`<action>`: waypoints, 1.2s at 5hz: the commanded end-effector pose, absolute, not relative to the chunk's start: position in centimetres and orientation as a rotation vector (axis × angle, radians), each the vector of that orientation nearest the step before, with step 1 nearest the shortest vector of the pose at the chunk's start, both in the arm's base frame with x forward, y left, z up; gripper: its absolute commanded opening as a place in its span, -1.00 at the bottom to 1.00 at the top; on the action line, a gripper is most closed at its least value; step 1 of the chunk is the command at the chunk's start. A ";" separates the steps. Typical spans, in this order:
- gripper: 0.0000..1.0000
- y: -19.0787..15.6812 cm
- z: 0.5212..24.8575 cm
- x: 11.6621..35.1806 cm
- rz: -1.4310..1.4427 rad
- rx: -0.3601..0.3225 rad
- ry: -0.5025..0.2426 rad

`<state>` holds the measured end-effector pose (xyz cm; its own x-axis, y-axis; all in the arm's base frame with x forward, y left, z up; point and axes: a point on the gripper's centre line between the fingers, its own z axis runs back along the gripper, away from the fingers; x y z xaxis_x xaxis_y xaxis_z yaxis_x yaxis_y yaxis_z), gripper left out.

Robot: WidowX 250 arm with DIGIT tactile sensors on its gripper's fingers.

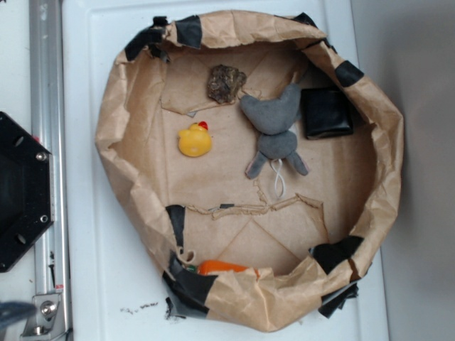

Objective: Grab the carrot.

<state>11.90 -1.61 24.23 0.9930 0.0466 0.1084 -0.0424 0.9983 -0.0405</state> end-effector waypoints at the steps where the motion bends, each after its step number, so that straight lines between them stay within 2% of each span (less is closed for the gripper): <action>1: 1.00 -1.6 24.2 11.9 0.045 -0.038 -0.110; 2: 1.00 -0.5 22.1 16.6 0.097 -0.037 -0.063; 3: 1.00 0.2 19.3 20.4 0.146 -0.008 -0.045; 4: 1.00 1.0 16.3 23.3 0.161 -0.027 -0.035; 5: 1.00 0.5 12.7 25.0 0.126 -0.103 0.018; 6: 1.00 -1.2 10.8 24.7 0.170 -0.122 0.100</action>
<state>24.59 -0.82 10.22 0.9724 0.1839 -0.1436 -0.1998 0.9741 -0.1057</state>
